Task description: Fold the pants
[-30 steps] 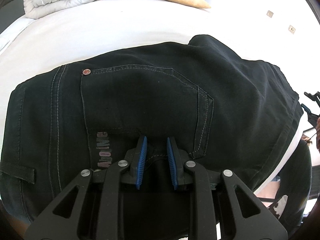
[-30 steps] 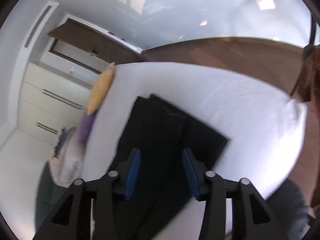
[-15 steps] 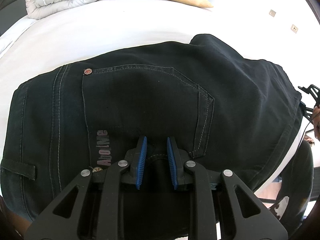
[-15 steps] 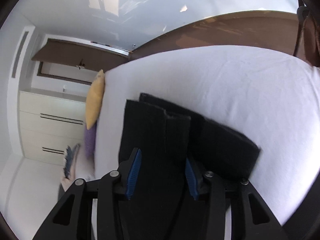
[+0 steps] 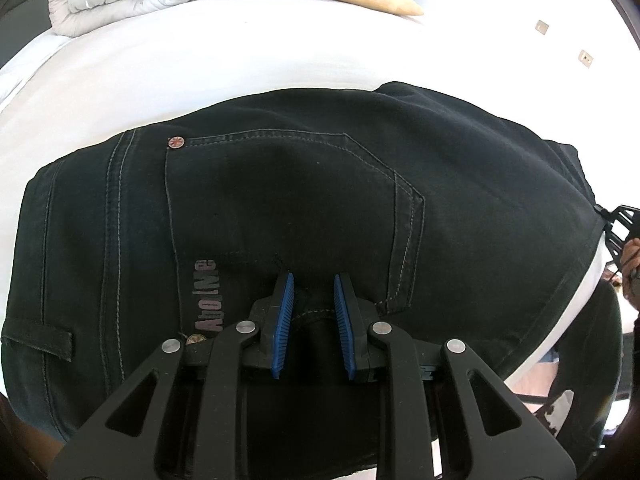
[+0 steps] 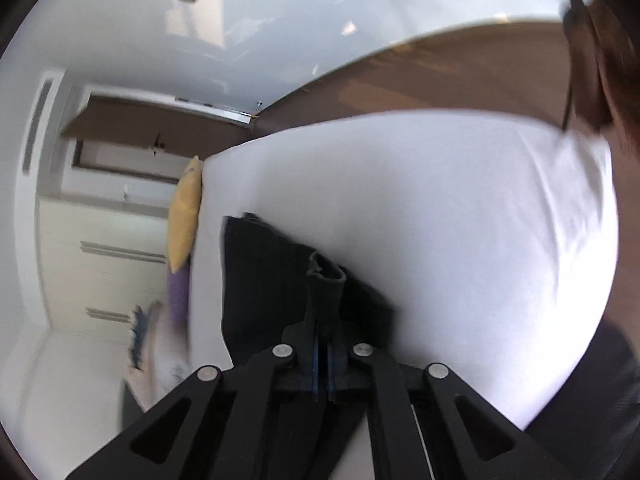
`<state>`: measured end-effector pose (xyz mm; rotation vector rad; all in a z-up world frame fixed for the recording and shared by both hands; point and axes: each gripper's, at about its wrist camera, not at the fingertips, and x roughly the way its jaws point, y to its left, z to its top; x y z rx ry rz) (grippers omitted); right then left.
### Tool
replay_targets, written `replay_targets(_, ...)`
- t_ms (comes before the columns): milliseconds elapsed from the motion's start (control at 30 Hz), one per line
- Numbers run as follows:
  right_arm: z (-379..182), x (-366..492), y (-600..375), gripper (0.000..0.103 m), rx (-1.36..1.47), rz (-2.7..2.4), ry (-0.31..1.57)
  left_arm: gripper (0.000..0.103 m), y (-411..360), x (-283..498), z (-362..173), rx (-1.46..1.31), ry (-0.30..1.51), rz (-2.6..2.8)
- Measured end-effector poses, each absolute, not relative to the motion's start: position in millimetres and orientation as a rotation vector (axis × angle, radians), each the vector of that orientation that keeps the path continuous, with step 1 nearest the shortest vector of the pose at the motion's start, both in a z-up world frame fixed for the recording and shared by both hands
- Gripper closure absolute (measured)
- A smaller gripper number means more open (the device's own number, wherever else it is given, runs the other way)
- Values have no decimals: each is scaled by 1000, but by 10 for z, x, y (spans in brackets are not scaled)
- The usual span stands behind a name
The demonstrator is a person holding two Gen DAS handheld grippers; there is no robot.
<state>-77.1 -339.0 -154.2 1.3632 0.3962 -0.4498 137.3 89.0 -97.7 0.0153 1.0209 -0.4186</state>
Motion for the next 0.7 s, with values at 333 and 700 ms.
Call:
replay_targets(333, -1452, -913, -3370, 99, 1346, -451, 425, 83, 928, 1316, -923, 28, 1031, -422)
replay_targets(700, -1523, -923, -3466, 100, 1343, -404, 432, 82, 1076, 1105, -865, 40, 1014, -442)
